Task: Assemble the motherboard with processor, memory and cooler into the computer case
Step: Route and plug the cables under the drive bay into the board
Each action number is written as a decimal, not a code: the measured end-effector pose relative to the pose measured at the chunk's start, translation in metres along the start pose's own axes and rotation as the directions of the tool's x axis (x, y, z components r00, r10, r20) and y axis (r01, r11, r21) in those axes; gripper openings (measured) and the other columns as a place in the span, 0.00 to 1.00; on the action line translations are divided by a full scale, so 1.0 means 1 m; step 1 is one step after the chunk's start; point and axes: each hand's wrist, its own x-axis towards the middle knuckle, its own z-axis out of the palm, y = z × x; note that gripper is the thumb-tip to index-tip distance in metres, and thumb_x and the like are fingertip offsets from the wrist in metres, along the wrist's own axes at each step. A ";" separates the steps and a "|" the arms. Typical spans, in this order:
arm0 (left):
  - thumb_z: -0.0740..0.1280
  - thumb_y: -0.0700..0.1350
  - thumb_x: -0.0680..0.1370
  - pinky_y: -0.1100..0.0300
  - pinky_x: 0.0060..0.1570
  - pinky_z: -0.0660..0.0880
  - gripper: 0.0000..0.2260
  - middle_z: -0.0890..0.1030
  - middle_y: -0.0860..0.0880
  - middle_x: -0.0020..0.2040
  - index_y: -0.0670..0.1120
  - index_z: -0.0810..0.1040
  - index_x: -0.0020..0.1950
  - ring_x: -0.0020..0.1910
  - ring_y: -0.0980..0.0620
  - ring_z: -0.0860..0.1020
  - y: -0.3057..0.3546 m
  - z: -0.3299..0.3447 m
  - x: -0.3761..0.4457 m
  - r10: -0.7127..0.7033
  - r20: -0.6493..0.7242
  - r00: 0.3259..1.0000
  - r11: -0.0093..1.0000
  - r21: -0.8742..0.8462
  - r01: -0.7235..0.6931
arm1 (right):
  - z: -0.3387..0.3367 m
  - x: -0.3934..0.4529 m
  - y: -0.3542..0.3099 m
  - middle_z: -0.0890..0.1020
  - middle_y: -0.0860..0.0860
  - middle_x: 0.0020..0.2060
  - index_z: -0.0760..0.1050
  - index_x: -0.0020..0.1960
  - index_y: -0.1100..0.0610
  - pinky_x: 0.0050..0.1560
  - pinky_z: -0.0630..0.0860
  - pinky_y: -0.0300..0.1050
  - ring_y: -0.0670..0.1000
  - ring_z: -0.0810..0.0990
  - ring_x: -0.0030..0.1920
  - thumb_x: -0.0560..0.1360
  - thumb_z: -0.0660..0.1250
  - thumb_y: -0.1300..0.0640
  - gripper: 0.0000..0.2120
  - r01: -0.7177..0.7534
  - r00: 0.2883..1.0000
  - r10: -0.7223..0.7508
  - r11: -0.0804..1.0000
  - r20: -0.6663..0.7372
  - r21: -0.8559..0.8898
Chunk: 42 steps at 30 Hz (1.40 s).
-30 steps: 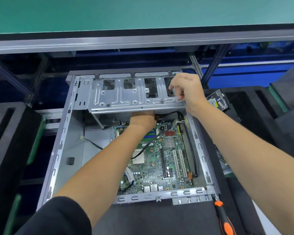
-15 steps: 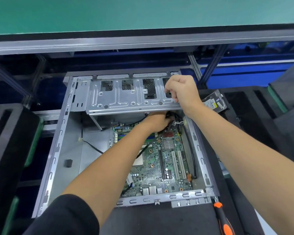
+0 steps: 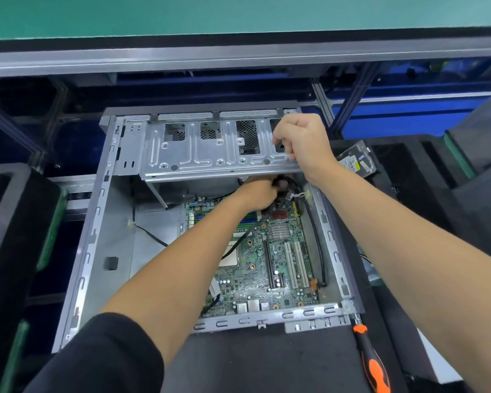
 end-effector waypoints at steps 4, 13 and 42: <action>0.55 0.41 0.80 0.59 0.38 0.67 0.12 0.72 0.46 0.49 0.42 0.70 0.63 0.43 0.47 0.70 0.006 -0.010 -0.007 -0.075 -0.014 0.997 0.986 0.147 0.076 | 0.000 0.000 0.000 0.64 0.48 0.20 0.72 0.34 0.74 0.31 0.61 0.41 0.47 0.62 0.25 0.63 0.63 0.60 0.14 0.002 1.000 -0.002 1.000 -0.004 -0.021; 0.60 0.44 0.79 0.54 0.37 0.73 0.07 0.75 0.46 0.38 0.42 0.72 0.44 0.37 0.46 0.74 -0.032 -0.069 -0.096 -0.188 0.103 0.977 0.825 0.557 0.100 | 0.005 0.002 0.009 0.67 0.60 0.26 0.73 0.32 0.68 0.35 0.64 0.45 0.53 0.64 0.29 0.68 0.64 0.64 0.09 0.064 0.998 -0.060 0.986 0.028 -0.157; 0.69 0.33 0.71 0.55 0.50 0.77 0.11 0.82 0.48 0.51 0.45 0.79 0.48 0.52 0.48 0.80 -0.108 -0.060 -0.120 -0.485 0.092 0.870 0.708 0.626 0.328 | 0.009 -0.004 0.007 0.68 0.53 0.26 0.73 0.34 0.67 0.34 0.62 0.43 0.49 0.63 0.30 0.67 0.65 0.59 0.10 0.028 1.000 -0.030 0.941 0.000 -0.337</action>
